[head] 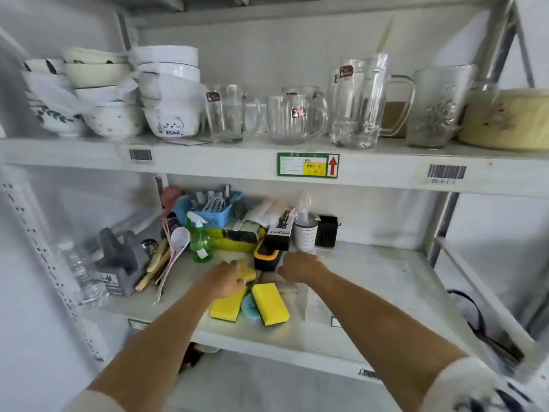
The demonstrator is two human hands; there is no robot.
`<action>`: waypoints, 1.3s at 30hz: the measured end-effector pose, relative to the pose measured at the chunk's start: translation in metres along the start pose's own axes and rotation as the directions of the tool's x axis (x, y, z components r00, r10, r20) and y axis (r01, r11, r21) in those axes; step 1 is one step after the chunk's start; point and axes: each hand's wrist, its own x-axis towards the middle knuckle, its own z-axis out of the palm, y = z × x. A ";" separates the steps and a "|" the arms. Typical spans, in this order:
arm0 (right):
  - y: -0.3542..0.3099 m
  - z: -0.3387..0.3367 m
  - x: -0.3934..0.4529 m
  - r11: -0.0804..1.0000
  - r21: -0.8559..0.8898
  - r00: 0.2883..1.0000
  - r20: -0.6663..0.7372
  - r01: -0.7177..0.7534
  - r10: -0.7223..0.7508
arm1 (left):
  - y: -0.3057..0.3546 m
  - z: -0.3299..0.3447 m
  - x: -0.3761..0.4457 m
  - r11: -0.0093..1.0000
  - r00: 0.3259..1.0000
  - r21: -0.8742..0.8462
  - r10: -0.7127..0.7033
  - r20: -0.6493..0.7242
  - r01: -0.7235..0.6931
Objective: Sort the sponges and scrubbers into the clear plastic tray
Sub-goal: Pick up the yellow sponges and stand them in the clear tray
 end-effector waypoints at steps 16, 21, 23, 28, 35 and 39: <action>-0.010 0.089 0.113 0.994 0.036 0.982 0.163 -0.103 0.096 | -0.043 0.060 0.068 0.996 0.992 0.018 -0.094 0.086 0.093; -0.011 0.103 0.123 0.988 0.085 0.964 0.244 -0.131 0.106 | -0.042 0.074 0.070 0.987 0.991 0.127 -0.109 0.077 0.099; -0.011 0.110 0.128 0.984 0.106 0.965 0.236 -0.143 0.115 | -0.042 0.080 0.074 0.986 0.994 0.147 -0.086 0.063 0.075; -0.011 0.121 0.130 0.970 0.189 0.968 0.229 -0.151 0.106 | -0.036 0.082 0.077 0.978 0.995 0.187 -0.098 0.030 0.090; -0.005 0.129 0.131 0.958 0.256 0.983 0.160 -0.129 0.089 | -0.027 0.082 0.075 0.979 0.980 -0.042 -0.199 0.021 0.200; -0.001 0.127 0.128 0.952 0.291 0.987 0.152 -0.096 0.053 | -0.023 0.077 0.071 0.973 0.974 -0.063 -0.218 0.062 0.222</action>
